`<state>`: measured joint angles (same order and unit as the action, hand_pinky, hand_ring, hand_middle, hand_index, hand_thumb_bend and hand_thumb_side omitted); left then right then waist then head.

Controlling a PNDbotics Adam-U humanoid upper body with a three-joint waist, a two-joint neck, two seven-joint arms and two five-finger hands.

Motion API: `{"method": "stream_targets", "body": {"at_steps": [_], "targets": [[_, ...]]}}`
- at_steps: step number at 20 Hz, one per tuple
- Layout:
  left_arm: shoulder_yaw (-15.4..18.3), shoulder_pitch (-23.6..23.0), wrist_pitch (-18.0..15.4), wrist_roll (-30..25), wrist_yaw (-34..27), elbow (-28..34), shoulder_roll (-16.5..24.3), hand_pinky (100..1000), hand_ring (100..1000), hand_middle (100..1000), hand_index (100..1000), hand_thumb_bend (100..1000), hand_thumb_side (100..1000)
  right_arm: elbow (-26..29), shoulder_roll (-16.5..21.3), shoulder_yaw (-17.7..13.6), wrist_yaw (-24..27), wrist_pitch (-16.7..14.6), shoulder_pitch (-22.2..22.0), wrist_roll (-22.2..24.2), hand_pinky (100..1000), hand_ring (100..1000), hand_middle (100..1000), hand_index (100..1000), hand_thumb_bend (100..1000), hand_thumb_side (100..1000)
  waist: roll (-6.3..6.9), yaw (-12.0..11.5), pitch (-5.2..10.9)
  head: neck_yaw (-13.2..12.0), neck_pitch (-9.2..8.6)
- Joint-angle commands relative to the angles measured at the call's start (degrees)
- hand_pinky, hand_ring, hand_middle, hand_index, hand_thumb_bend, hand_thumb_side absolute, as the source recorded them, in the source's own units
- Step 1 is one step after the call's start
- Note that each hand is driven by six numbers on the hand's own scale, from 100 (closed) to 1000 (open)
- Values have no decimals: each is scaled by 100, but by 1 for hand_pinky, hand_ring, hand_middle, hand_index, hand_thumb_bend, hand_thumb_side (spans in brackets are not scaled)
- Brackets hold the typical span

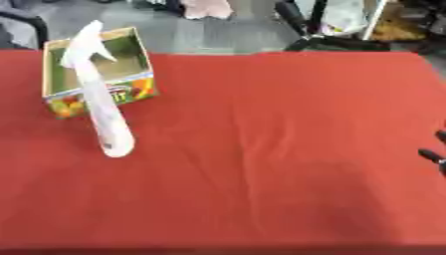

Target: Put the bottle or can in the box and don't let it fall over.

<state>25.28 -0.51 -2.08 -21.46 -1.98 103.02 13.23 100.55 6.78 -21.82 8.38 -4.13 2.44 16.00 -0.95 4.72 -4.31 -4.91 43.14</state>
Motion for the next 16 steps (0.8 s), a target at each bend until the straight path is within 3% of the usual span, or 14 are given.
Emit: {"method": "stream_targets", "body": {"at_steps": [1, 7, 16], "targets": [[-248, 124, -310, 176, -118, 221, 452, 668, 1000, 1000, 946, 100, 792, 59, 129, 10, 14, 4, 44, 14, 798, 1000, 1000, 869, 100, 687, 17, 29, 77, -40, -73], [-672, 302, -761, 559, -31, 220, 717, 671, 1000, 1000, 943, 100, 731, 60, 125, 27, 25, 14, 61, 30, 798, 1000, 1000, 868, 100, 690, 23, 90, 72, -84, -84], [-1068, 717, -832, 619, 87, -157, 955, 671, 1000, 1000, 945, 100, 729, 59, 128, 56, 36, 18, 59, 58, 798, 1000, 1000, 868, 100, 688, 21, 123, 86, -95, -92]]}}
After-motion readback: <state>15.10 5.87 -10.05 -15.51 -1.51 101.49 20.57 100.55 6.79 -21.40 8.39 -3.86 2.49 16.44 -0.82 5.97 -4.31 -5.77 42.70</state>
